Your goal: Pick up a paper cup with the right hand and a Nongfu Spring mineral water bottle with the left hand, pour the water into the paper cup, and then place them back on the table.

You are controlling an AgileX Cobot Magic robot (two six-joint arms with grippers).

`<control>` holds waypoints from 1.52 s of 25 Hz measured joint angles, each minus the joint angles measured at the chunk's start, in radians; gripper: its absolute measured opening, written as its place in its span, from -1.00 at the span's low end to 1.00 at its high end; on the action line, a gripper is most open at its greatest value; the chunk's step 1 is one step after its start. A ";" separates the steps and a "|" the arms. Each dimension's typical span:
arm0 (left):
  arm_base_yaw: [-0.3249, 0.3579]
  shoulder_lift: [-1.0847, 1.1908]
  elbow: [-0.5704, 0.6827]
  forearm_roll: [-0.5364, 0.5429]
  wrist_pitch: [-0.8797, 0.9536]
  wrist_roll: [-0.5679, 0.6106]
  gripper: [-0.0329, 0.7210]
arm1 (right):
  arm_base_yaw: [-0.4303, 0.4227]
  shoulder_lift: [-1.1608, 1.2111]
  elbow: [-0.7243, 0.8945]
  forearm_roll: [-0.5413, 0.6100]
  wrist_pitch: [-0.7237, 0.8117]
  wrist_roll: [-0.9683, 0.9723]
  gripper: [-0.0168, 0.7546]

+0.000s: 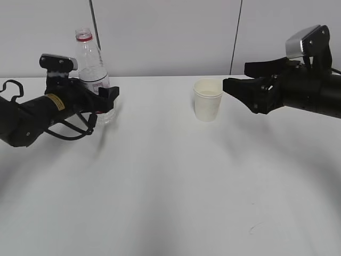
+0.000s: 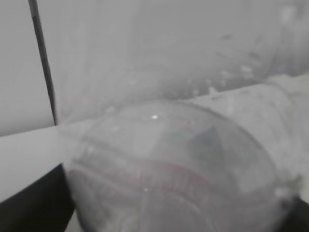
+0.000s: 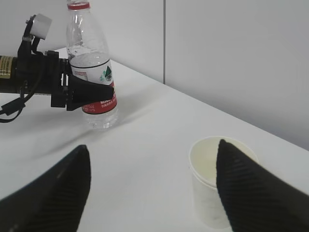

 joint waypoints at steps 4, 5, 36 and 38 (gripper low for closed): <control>0.000 -0.027 0.094 0.000 0.000 0.000 0.62 | 0.000 0.000 0.000 -0.036 0.019 0.026 0.59; 0.000 -0.039 0.124 0.000 -0.009 0.000 0.62 | 0.000 0.000 0.000 -0.040 0.035 0.041 0.59; -0.299 -1.061 0.390 -0.161 1.203 0.000 0.54 | 0.299 -0.121 -0.069 1.079 1.669 -0.710 0.56; -0.324 -1.149 0.390 -0.199 1.304 0.000 0.53 | 0.299 -0.175 -0.069 1.137 1.734 -0.759 0.56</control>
